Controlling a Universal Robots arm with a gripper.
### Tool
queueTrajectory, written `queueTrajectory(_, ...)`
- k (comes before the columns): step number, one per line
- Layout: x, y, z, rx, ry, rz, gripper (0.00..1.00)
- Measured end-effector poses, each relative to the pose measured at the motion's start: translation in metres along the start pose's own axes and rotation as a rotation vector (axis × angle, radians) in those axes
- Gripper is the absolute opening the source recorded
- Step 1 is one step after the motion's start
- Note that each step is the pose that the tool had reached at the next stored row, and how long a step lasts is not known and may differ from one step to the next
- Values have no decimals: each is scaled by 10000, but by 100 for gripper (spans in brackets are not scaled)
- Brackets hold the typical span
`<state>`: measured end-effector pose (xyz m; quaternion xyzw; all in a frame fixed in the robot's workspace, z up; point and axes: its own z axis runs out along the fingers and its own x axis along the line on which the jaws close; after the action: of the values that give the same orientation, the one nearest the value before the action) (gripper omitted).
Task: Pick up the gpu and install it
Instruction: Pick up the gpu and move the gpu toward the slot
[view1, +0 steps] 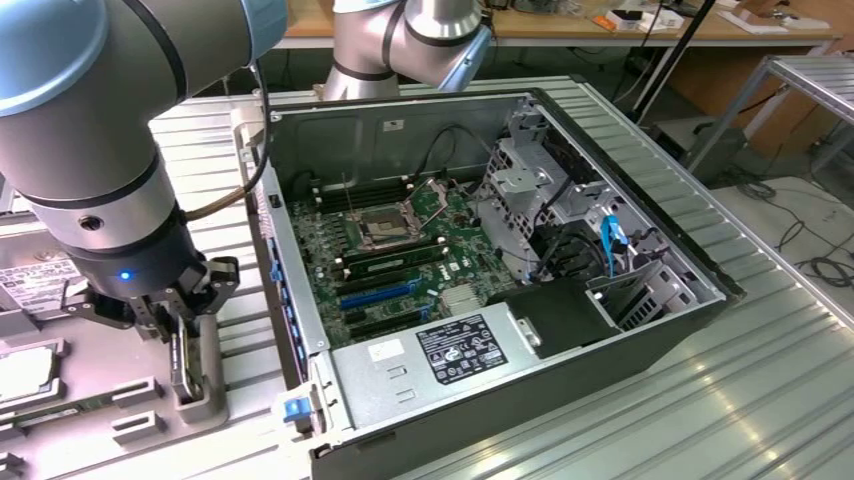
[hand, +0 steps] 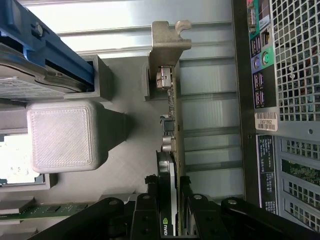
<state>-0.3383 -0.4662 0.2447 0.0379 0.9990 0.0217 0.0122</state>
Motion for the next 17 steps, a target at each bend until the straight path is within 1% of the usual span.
queueTrajectory(6,-2,3,-84,-5,24,1,27)
queueTrajectory(17,-5,7,-197,-20,43,2,27)
